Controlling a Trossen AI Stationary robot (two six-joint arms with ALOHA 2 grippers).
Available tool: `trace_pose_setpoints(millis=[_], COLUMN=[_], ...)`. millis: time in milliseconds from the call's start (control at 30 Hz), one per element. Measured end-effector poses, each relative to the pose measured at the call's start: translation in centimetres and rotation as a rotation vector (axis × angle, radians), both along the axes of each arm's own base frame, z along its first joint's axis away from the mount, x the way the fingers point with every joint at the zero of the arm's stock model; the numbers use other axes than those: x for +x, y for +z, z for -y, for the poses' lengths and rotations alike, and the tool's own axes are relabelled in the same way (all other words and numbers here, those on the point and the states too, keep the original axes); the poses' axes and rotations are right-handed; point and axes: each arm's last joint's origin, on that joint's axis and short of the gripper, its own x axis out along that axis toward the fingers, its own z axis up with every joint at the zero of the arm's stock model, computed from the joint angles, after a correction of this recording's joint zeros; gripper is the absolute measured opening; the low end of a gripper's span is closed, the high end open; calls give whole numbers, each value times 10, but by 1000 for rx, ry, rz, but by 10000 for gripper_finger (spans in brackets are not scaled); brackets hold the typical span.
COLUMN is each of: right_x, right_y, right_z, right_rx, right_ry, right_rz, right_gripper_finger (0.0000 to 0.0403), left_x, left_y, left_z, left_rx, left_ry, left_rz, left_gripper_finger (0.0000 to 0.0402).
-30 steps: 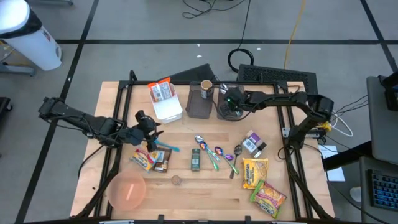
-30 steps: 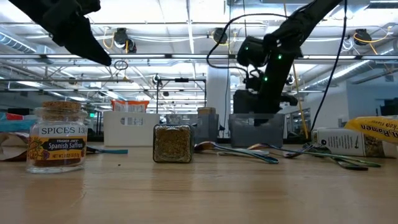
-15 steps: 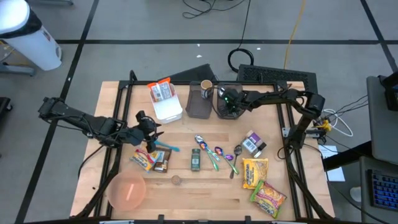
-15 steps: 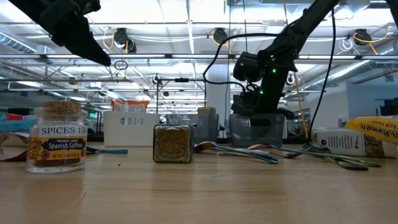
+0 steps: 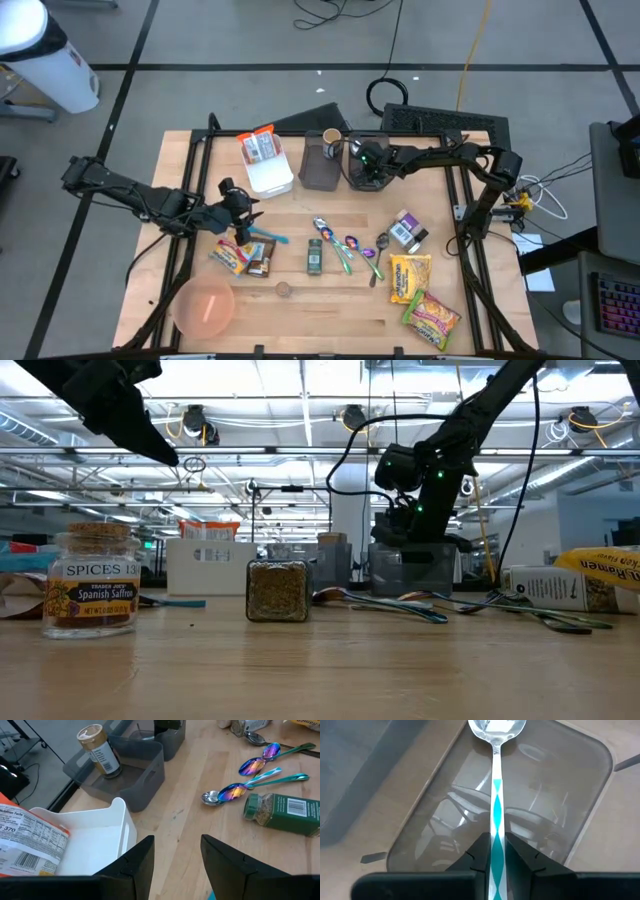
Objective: Pick & Place Food Item
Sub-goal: Put the bottom blue patterned spoon into the right black bin, then put the blue noodle pack into the white bin
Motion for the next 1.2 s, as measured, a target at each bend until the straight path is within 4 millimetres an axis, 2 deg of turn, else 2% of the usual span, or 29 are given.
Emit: trace_pose_setpoints(millis=[333, 733, 900, 1000, 1100, 1200], right_x=[-1, -7, -13, -15, -11, -7], right_y=[2, 33, 61, 88, 122, 148], right_z=[0, -2, -6, -10, -22, -43], right_rx=[2, -62, -116, -194, -341, -511], right_ry=[48, 72, 70, 77, 127, 202], right_rz=[-3, 76, 167, 300, 476, 637], right_gripper_finger=[89, 166, 175, 175, 174, 172], left_x=[0, 0, 0, 0, 0, 1], left_y=[0, 0, 0, 0, 0, 0], left_z=[0, 0, 0, 0, -1, -3], left_rx=[-1, -5, 5, 25, 29, 20], left_ry=[0, 2, -5, -20, -12, 5], left_rz=[0, 1, -3, -13, -12, -5], left_gripper_finger=[170, 170, 170, 170, 170, 170])
